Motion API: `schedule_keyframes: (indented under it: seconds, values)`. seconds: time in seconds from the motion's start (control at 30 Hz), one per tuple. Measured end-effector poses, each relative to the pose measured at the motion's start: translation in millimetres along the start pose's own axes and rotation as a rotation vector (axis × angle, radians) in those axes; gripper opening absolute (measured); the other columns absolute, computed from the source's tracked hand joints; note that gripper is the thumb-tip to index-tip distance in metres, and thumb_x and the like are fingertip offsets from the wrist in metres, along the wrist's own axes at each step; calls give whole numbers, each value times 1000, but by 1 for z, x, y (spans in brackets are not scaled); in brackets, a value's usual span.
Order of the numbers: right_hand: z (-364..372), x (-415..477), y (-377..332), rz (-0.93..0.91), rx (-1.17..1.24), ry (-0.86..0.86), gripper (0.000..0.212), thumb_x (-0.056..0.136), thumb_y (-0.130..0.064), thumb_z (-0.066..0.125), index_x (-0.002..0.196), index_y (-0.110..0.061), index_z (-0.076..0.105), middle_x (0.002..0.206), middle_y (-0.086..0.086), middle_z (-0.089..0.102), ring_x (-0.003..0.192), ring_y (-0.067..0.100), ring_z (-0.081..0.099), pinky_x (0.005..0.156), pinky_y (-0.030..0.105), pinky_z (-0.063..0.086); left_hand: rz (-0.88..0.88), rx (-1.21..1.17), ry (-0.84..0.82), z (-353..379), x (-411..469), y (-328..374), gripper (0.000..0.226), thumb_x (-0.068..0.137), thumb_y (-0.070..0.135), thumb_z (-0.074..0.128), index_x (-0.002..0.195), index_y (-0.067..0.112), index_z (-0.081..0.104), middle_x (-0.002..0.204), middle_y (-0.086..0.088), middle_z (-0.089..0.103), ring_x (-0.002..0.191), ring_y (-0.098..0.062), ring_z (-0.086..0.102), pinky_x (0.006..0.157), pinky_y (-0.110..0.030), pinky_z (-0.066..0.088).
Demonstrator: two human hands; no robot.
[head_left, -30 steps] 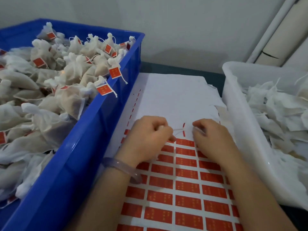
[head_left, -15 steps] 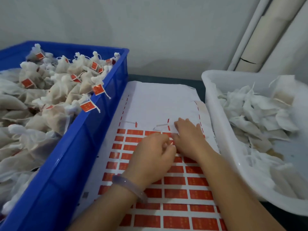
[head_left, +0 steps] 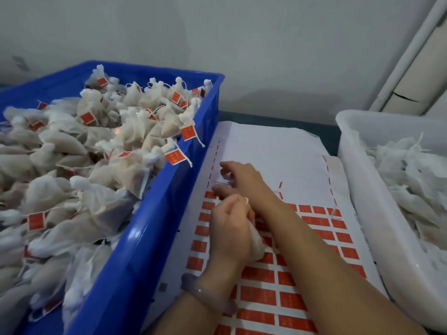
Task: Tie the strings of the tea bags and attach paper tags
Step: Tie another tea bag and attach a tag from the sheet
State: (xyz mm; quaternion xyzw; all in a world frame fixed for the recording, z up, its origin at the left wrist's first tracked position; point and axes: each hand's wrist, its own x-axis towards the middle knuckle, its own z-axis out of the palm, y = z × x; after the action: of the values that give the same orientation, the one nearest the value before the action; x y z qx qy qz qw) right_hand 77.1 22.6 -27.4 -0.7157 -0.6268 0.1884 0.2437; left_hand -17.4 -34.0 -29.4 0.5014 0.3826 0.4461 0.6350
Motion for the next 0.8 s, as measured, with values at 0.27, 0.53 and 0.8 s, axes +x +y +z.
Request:
schedule_keyframes:
  seconds: [0.27,0.53,0.8]
  values:
    - [13,-2,10,-78,86,115,19,92,-27,56,106,-20,66,97,-8,61,92,13,56,90,37,48,80,120,-25,5,-1,-5,40,95,9,42,55,15,44,47,6,42,47,-6,43,50,-20,40]
    - [7,-6,12,-178,89,175,10,83,-35,67,91,-30,67,139,-5,44,131,12,24,108,31,18,207,107,-130,8,-8,-6,32,83,24,43,53,26,53,50,8,48,49,-9,49,49,-19,42]
    - [10,1,3,-48,-101,-63,21,82,-36,69,100,-26,68,153,-4,27,143,19,3,114,44,4,242,140,-107,7,-6,-8,31,82,27,43,53,31,55,48,10,48,49,-10,51,48,-18,39]
